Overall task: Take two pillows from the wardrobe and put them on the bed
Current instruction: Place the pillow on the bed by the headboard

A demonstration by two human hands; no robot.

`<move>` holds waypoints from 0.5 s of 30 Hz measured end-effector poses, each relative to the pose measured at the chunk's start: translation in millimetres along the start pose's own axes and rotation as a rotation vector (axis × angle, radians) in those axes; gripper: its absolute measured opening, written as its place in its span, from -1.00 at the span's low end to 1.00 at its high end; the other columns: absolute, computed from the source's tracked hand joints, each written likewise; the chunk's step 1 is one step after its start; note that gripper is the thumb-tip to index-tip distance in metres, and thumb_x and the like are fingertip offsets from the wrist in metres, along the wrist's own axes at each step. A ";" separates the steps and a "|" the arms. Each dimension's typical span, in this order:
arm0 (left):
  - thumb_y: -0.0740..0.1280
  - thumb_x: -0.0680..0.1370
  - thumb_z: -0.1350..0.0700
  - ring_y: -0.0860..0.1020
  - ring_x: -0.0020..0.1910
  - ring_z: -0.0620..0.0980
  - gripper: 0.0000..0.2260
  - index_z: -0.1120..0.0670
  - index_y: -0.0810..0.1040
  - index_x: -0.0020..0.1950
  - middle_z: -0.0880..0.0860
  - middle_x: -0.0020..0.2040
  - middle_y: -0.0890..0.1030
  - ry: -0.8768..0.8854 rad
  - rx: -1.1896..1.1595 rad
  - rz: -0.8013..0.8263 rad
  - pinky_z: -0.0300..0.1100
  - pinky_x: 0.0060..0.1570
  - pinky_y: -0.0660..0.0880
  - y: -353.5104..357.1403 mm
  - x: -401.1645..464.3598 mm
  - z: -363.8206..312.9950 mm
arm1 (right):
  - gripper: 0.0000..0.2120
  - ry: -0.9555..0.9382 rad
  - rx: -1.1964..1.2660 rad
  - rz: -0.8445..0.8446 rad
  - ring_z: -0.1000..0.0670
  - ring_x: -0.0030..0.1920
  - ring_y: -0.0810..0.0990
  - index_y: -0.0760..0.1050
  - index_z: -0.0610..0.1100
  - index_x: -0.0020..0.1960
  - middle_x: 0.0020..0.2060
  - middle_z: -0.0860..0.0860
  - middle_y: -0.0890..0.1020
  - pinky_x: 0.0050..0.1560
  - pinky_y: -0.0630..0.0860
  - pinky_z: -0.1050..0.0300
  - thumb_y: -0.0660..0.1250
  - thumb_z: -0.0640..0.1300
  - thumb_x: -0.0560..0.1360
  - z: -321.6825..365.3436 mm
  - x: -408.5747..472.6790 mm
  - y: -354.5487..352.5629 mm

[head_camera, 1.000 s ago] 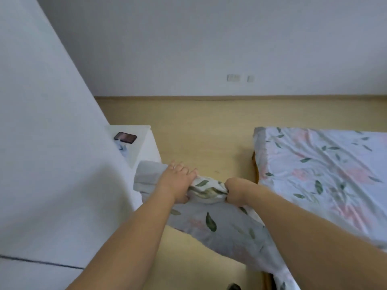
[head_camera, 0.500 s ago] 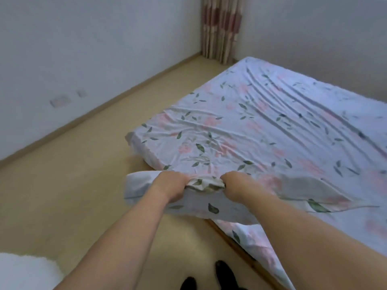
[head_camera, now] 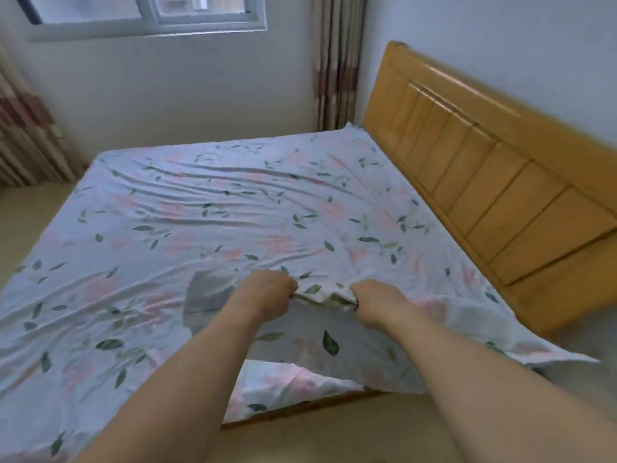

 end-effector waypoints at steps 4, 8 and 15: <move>0.20 0.49 0.20 0.57 -0.13 0.14 -0.87 0.03 0.51 -0.13 0.09 -0.09 0.61 0.159 0.040 -0.039 -0.14 -0.30 0.29 -39.3 81.8 -82.8 | -0.94 0.149 0.112 -0.032 -0.14 -0.15 0.50 0.34 -0.08 -0.14 -0.07 -0.13 0.52 -0.27 0.34 0.08 0.20 -0.20 0.47 -109.5 -23.8 -8.2; 0.18 0.49 0.21 0.57 -0.10 0.14 -0.84 0.05 0.53 -0.04 0.10 -0.07 0.60 0.313 0.126 -0.038 -0.12 -0.27 0.31 -70.0 155.2 -156.3 | -0.99 0.274 0.178 -0.139 -0.18 -0.08 0.56 0.34 -0.07 -0.10 -0.05 -0.11 0.57 -0.21 0.37 0.05 0.17 -0.15 0.50 -199.9 -42.7 -3.9; 0.16 0.50 0.20 0.56 -0.02 0.14 -0.83 0.03 0.49 0.00 0.08 -0.01 0.59 0.484 0.224 -0.049 -0.12 -0.26 0.29 -105.1 292.6 -218.8 | -0.91 0.546 0.225 -0.239 -0.16 -0.01 0.55 0.33 -0.09 -0.01 0.01 -0.09 0.56 -0.23 0.31 0.05 0.15 -0.21 0.49 -311.5 -20.9 -7.6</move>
Point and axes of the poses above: each hand's wrist, its own x-axis towards the middle knuckle, its own y-axis out of the palm, z = x × y, the point moved 3 cm from there along x, towards the middle knuckle
